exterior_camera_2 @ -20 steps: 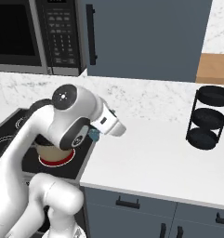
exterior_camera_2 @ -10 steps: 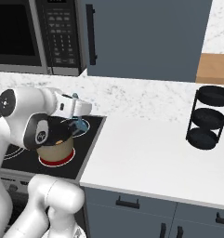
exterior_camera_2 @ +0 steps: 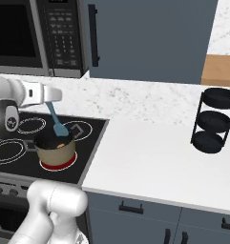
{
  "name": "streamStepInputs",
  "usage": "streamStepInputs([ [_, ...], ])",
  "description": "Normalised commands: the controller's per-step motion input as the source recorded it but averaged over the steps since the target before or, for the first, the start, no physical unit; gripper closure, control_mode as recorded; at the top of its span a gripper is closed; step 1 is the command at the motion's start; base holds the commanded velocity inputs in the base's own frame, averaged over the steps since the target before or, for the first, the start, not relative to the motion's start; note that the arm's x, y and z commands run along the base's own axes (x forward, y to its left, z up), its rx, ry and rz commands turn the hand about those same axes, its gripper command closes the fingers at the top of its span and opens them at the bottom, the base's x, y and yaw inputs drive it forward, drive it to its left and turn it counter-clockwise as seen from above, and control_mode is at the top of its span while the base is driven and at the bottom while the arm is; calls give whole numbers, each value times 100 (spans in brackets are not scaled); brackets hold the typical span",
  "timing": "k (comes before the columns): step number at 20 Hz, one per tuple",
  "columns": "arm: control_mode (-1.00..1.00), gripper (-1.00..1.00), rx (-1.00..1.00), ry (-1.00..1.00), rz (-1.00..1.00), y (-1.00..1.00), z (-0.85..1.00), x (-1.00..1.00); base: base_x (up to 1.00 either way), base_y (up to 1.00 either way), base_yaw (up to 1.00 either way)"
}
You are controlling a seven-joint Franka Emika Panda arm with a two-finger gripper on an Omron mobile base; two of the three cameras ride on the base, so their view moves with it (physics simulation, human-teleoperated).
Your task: Put the potato and eggplant in the pot. Retrieve the spatula and lightly stir the vegetables in the pot.
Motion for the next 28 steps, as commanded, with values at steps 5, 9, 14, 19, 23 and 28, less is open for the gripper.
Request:
streamStepInputs([
  [5, -100, 100, -17, 0, 12, 86, -5, 0, 0, 0, 0],
  [9, -100, 100, -7, 2, 3, 60, -18, 17, 0, 0, 0],
  [14, -100, 100, 0, 11, 0, 32, -36, 49, 0, 0, 0],
  [19, -100, 100, 0, 14, 0, 26, -47, 56, 0, 0, 0],
  [23, -100, 100, 0, 13, 0, 25, -51, 52, 0, 0, 0],
  [28, -100, 100, 0, 7, 0, 17, -44, 39, 0, 0, 0],
])
